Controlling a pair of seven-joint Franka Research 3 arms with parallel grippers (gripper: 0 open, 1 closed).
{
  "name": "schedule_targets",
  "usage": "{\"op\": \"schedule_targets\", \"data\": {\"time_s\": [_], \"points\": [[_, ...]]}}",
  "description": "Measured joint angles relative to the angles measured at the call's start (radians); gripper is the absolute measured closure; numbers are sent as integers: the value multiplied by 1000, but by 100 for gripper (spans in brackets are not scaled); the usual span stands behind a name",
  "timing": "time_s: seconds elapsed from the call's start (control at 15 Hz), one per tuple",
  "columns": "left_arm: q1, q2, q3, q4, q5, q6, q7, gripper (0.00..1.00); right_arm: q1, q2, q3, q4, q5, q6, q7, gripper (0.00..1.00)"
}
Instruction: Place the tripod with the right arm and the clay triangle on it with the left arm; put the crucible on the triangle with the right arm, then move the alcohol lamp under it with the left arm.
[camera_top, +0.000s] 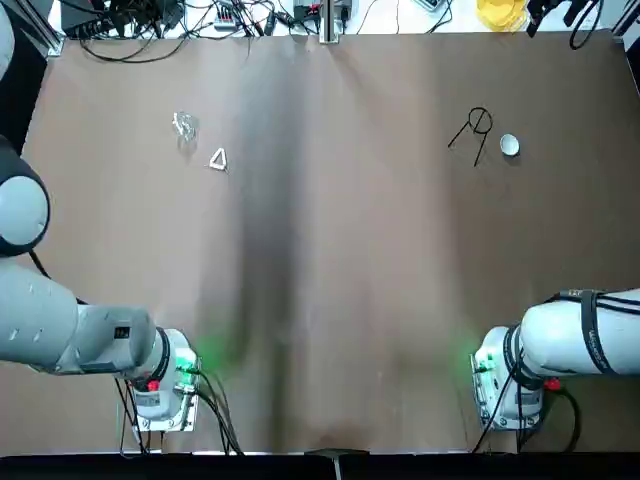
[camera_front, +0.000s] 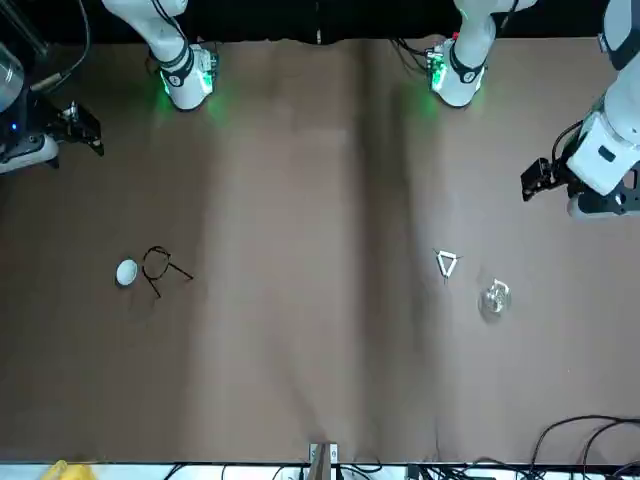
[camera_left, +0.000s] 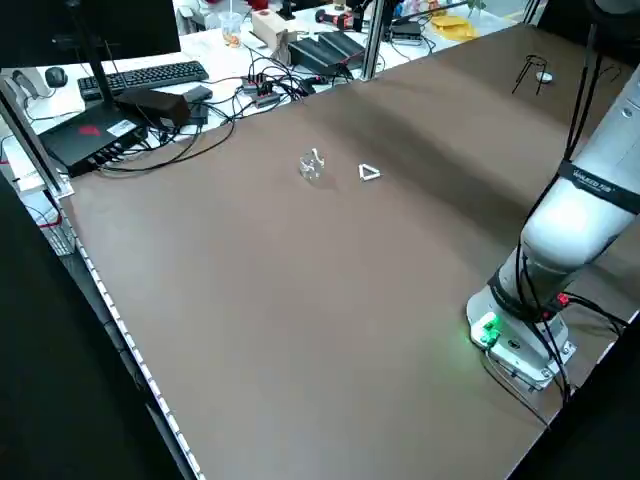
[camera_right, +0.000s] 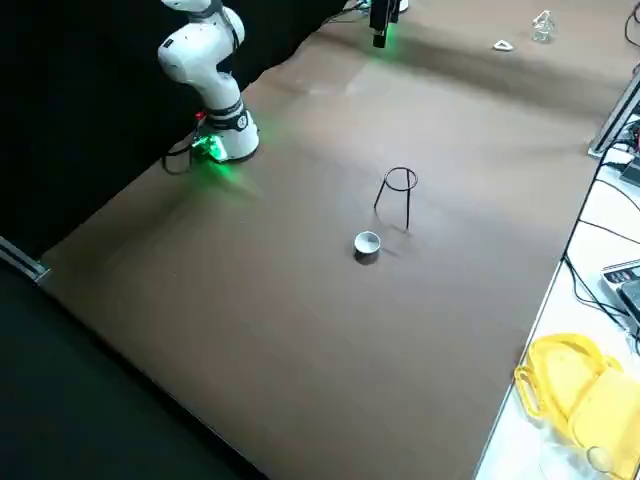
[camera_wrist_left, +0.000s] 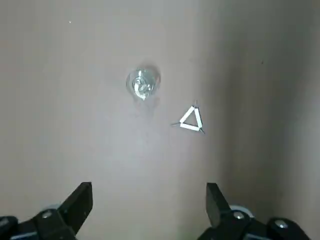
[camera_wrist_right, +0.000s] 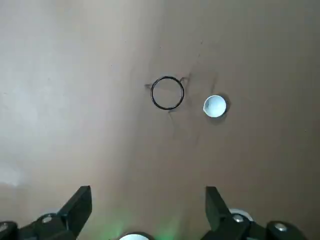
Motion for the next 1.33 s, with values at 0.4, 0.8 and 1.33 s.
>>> {"op": "schedule_targets", "data": {"time_s": [0.4, 0.8, 1.33], "points": [[36, 82, 14, 1, 7, 71, 9, 0, 0, 14, 1, -13, 25, 13, 0, 0], [135, 157, 16, 3, 9, 181, 234, 0, -2, 134, 0, -23, 28, 82, 0, 7], [130, 296, -10, -1, 9, 290, 386, 0, -48, 337, -5, -26, 25, 266, -4, 14]]}}
